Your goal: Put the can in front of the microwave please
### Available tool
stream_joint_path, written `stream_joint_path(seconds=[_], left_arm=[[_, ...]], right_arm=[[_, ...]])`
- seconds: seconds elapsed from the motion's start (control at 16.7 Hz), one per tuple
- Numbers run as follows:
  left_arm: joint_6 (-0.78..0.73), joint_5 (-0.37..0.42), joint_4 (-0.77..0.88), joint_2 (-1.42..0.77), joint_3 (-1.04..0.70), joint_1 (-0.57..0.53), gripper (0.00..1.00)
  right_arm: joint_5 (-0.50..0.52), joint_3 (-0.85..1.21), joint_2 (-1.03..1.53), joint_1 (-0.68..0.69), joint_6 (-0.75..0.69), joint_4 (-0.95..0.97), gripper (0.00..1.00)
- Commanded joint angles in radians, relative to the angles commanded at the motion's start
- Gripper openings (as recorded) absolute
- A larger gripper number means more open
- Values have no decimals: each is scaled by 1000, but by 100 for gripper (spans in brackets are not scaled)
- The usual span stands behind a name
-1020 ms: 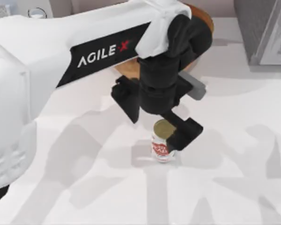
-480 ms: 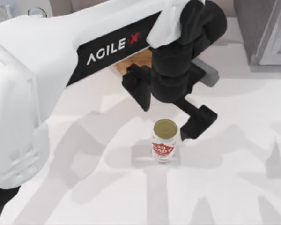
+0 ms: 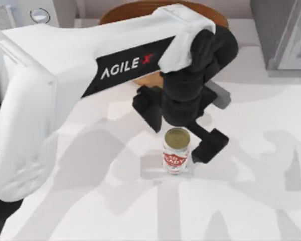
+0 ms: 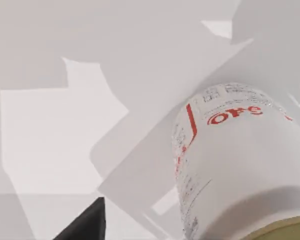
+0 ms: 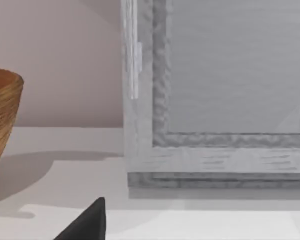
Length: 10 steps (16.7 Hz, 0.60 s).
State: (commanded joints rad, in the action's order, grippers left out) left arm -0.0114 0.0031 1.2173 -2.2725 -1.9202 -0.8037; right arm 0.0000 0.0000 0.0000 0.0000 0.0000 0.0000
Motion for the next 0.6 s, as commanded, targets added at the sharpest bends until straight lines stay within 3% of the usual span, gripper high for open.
stream_joint_path(seconds=[0.42,0.6], left_arm=[[1,0,-63,-7,57,-1,100],[1,0,-63,-7,57,-1,77]], right_arm=[[0,0,0,0,0,0,100],[0,0,0,0,0,0,100]])
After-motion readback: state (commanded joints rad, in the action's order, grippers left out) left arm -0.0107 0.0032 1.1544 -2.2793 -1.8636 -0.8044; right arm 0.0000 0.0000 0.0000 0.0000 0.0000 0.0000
